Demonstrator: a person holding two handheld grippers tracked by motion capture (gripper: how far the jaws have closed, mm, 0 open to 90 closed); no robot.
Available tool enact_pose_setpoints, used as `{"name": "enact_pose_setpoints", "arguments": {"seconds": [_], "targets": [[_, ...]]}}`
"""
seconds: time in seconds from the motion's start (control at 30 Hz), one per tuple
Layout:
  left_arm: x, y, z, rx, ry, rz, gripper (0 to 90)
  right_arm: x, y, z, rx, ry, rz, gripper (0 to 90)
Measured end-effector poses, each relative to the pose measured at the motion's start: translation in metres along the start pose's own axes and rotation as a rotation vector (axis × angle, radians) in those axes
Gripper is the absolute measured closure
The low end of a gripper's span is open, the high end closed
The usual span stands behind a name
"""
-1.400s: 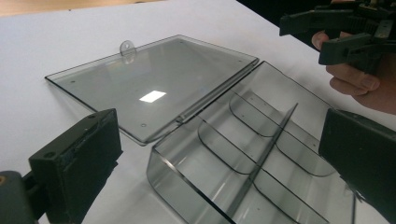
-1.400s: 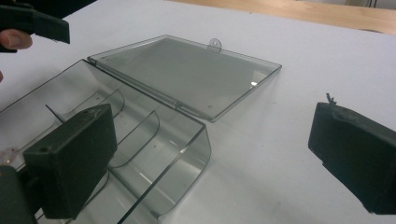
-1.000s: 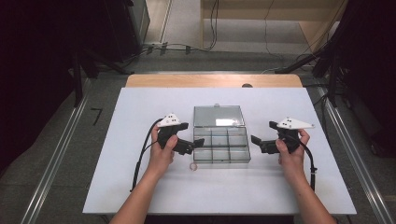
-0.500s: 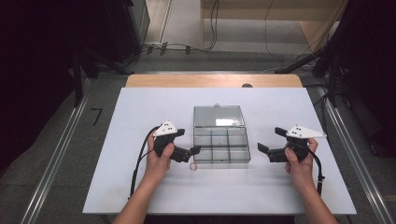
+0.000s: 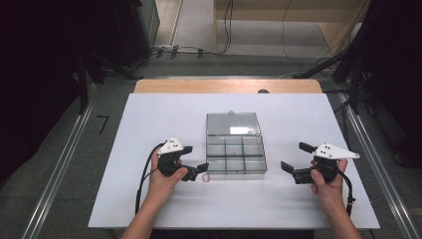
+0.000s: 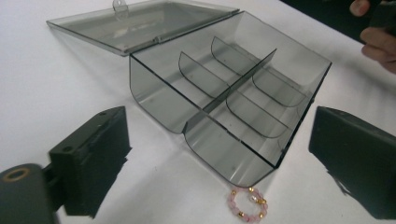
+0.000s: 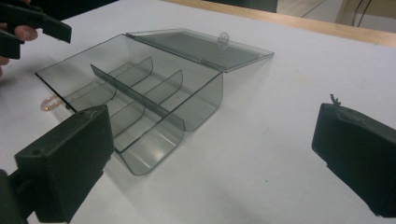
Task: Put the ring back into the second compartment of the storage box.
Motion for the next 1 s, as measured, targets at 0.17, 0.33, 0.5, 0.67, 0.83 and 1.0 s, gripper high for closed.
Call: {"name": "enact_pose_setpoints", "arguments": {"seconds": [0.17, 0.33, 0.5, 0.67, 0.83, 1.0], "targets": [[0.003, -0.004, -0.008, -0.009, -0.012, 0.011, 18.1, -0.001, -0.007, -0.003, 0.008, 0.006, 0.019, 0.0], [0.005, -0.007, -0.016, -0.035, -0.011, 0.017, 37.1, 0.002, -0.011, -0.009, -0.009, 0.008, 0.017, 0.0], [0.007, -0.004, -0.026, -0.073, -0.011, 0.015, 47.6, 0.005, -0.016, -0.015, -0.021, 0.012, 0.004, 0.0], [0.012, -0.001, -0.031, -0.1, -0.011, 0.017, 54.8, 0.009, -0.021, -0.019, -0.03, 0.02, -0.012, 0.0], [0.014, 0.004, -0.036, -0.141, -0.015, 0.036, 59.9, 0.014, -0.026, -0.023, -0.033, 0.027, -0.025, 0.0], [0.015, 0.007, -0.037, -0.152, -0.021, 0.057, 63.1, 0.018, -0.027, -0.025, -0.035, 0.034, -0.038, 0.0]]}}
Point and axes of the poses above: each handheld gripper's, and its own axes: y roughly forward along the jaws, z roughly out of its top, x roughly to its right, the point moved 6 cm from there along y, roughly forward along the jaws, and after that the axes turned 12 degrees about -z, right-handed, at the moved point
